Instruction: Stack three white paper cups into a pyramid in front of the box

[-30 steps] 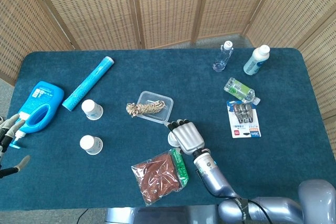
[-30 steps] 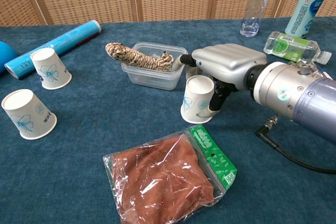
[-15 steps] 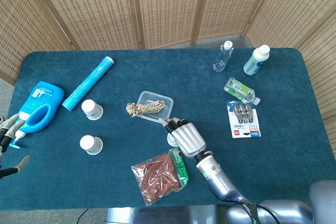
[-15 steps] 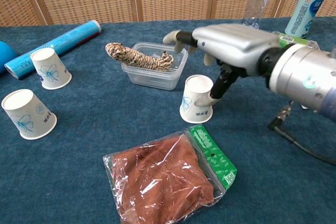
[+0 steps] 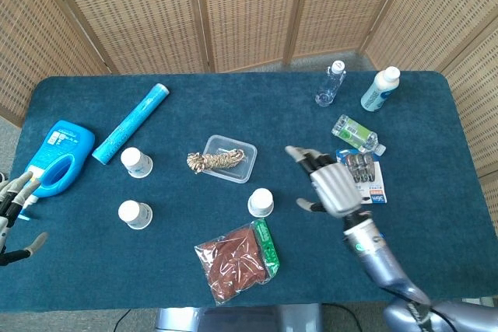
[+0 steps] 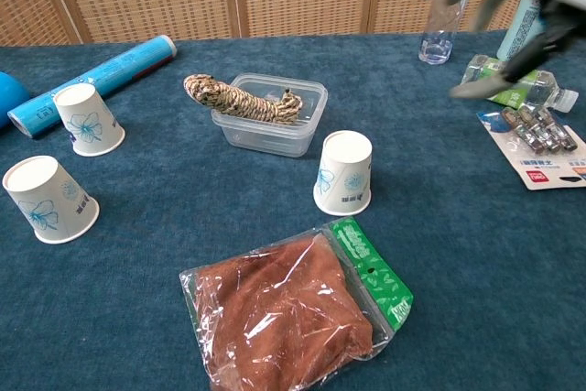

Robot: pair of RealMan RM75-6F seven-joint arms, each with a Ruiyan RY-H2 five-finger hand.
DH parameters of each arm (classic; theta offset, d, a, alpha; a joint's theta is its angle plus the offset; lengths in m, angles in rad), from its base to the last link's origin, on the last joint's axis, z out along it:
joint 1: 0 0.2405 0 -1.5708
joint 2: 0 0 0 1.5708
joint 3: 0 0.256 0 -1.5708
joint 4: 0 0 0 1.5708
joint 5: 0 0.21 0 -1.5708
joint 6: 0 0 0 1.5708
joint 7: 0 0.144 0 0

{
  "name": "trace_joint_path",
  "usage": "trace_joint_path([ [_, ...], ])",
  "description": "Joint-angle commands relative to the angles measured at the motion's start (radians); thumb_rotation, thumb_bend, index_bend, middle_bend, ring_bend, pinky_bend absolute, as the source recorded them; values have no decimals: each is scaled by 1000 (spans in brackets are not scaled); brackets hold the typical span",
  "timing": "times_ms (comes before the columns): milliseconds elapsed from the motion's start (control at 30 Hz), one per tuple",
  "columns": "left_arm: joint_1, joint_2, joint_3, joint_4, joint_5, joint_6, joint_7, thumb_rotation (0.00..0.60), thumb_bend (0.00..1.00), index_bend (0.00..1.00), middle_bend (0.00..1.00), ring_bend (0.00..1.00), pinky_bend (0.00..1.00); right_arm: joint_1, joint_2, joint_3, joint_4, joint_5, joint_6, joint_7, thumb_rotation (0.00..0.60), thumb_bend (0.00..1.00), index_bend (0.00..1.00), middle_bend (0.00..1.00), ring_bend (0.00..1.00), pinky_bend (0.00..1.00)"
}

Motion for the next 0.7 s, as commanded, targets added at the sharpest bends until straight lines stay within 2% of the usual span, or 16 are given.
trace_joint_path([
  [33, -8, 3, -6, -4, -5, -8, -5, 600, 346, 0, 0, 0, 0, -74, 71, -37, 43, -53, 67, 109, 600, 0, 17, 204, 201, 354],
  [167, -27, 7, -11, -25, -11, -38, 7, 600, 347, 0, 0, 0, 0, -144, 94, -64, 130, -58, 116, 248, 600, 0, 45, 204, 201, 354],
  [367, -53, 22, -11, -105, -6, -86, 123, 600, 343, 0, 0, 0, 0, -226, 79, -74, 269, -54, 180, 426, 600, 0, 52, 203, 201, 354],
  [533, -83, 26, -19, -185, -22, -140, 234, 600, 342, 0, 0, 0, 0, -276, 68, -66, 366, -44, 221, 501, 600, 0, 53, 204, 201, 354],
  [700, -121, 6, -29, -251, -56, -213, 368, 600, 341, 0, 0, 0, 0, -322, 70, -55, 394, -35, 260, 556, 600, 0, 54, 204, 201, 354],
])
